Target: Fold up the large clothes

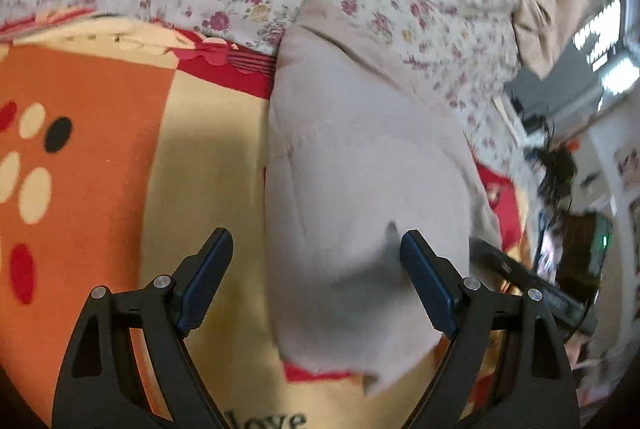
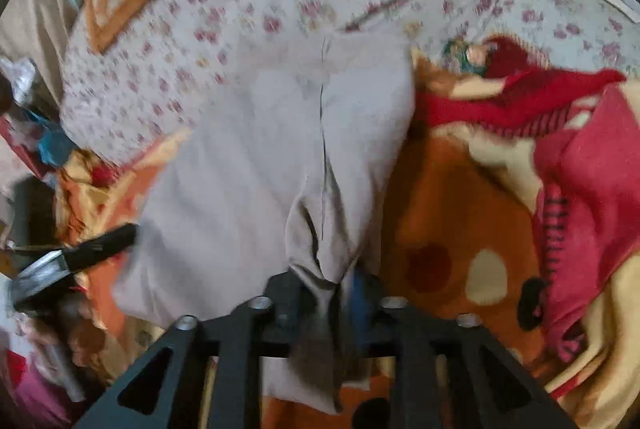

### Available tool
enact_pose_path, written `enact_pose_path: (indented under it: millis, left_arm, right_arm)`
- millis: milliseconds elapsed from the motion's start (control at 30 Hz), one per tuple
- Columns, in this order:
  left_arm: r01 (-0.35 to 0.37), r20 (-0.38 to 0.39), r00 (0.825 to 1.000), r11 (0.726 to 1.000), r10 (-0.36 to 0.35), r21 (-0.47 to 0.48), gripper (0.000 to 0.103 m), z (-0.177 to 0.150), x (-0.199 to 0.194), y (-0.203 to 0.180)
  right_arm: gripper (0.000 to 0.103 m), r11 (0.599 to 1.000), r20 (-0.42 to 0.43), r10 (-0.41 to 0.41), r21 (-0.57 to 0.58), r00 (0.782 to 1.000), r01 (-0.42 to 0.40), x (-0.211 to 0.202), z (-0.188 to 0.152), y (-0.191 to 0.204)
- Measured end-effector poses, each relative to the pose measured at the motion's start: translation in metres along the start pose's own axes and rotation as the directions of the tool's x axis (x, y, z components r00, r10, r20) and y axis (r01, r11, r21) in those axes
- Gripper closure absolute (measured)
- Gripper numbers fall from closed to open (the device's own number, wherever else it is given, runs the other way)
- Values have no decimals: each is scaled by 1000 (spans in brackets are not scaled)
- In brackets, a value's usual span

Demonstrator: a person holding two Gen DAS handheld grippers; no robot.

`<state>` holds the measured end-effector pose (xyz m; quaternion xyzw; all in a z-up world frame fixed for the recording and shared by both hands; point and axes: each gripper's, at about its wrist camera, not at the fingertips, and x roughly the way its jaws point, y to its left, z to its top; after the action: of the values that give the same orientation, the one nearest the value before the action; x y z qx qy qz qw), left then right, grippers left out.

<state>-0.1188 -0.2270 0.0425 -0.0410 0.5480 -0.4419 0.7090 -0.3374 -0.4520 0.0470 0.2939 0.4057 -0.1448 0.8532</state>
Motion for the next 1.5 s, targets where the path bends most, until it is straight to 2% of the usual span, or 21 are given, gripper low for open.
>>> enact_pose_path:
  millis: [33, 67, 133, 233, 333, 400, 433, 467, 500, 600, 733, 833, 933, 967, 1000, 1033, 1100, 1167, 1233, 1300, 1500]
  left_arm:
    - [11, -1, 1000, 1000, -11, -19, 17, 4, 4, 2]
    - [27, -6, 1000, 999, -27, -34, 17, 7, 7, 4]
    - [58, -26, 998, 997, -60, -54, 17, 12, 16, 4]
    - [74, -106, 991, 995, -80, -65, 16, 14, 40, 2]
    - [77, -119, 989, 996, -83, -50, 6, 15, 52, -1]
    - [59, -136, 989, 998, -61, -22, 7, 17, 56, -7]
    - [58, -138, 989, 998, -58, -6, 11, 19, 56, -10]
    - [74, -134, 988, 997, -72, 15, 38, 20, 54, -14]
    - [70, -135, 989, 997, -66, 25, 48, 21, 50, -16]
    - [92, -92, 992, 994, -87, 56, 68, 21, 23, -21]
    - [102, -30, 995, 985, -99, 141, 68, -1, -40, -26]
    - [107, -26, 994, 981, -104, 161, 68, -35, -79, -14]
    - [31, -56, 998, 987, -22, 156, 68, -72, -86, 6]
    - [-12, -76, 997, 987, 25, 159, 63, -82, -80, 12]
    - [-37, -90, 995, 987, 52, 158, 51, -88, -76, 17]
    - [-61, -87, 993, 987, 74, 146, 47, -93, -78, 22]
    - [-85, -45, 995, 987, 92, 136, 43, -93, -93, 24]
    - [-139, 22, 990, 978, 137, 153, 42, -87, -109, 19]
    - [-218, 96, 974, 963, 205, 161, 32, -79, -118, 14]
    - [-252, 126, 964, 956, 234, 147, 31, -68, -114, 9]
    - [-354, 86, 935, 919, 344, 170, 31, -62, -65, 5]
  right_arm:
    - [23, 1000, 36, -14, 10, 999, 13, -5, 4, -1]
    - [21, 1000, 70, -21, 16, 997, 20, -7, 6, -2]
    - [21, 1000, 89, -17, 21, 996, 15, 0, 13, -4]
    - [21, 999, 33, -3, 49, 999, 1, 26, 25, -11]
    - [22, 989, -5, 121, 87, 993, -120, 47, 36, -17]
    - [30, 989, -22, 134, 68, 991, -132, 59, 41, -11]
    - [40, 988, -37, 143, 69, 989, -140, 64, 43, -8]
    - [51, 985, -45, 154, 83, 987, -150, 66, 45, -8]
    - [54, 982, -39, 168, 98, 985, -163, 67, 46, -7]
    - [64, 983, -9, 171, 68, 985, -170, 51, 47, 10]
    - [67, 962, -3, 270, 39, 963, -269, 21, 32, 36]
    - [67, 940, -32, 341, 6, 940, -341, 4, 10, 56]
    - [63, 922, -77, 386, 8, 919, -386, 6, -22, 73]
    - [51, 936, -100, 352, 5, 931, -353, 13, -33, 76]
    - [46, 953, -114, 298, -13, 948, -302, 18, -40, 78]
    - [43, 973, -120, 219, -49, 968, -226, 20, -48, 80]
    - [42, 981, -94, 184, -49, 978, -189, 9, -50, 77]
    - [42, 989, -14, 141, -35, 990, -141, -20, -47, 73]
    - [42, 992, 78, 119, -40, 990, -116, -49, -40, 75]
    - [42, 990, 119, 137, -53, 983, -131, -61, -30, 86]
    - [47, 978, 68, 105, -186, 992, -91, -12, -13, 140]
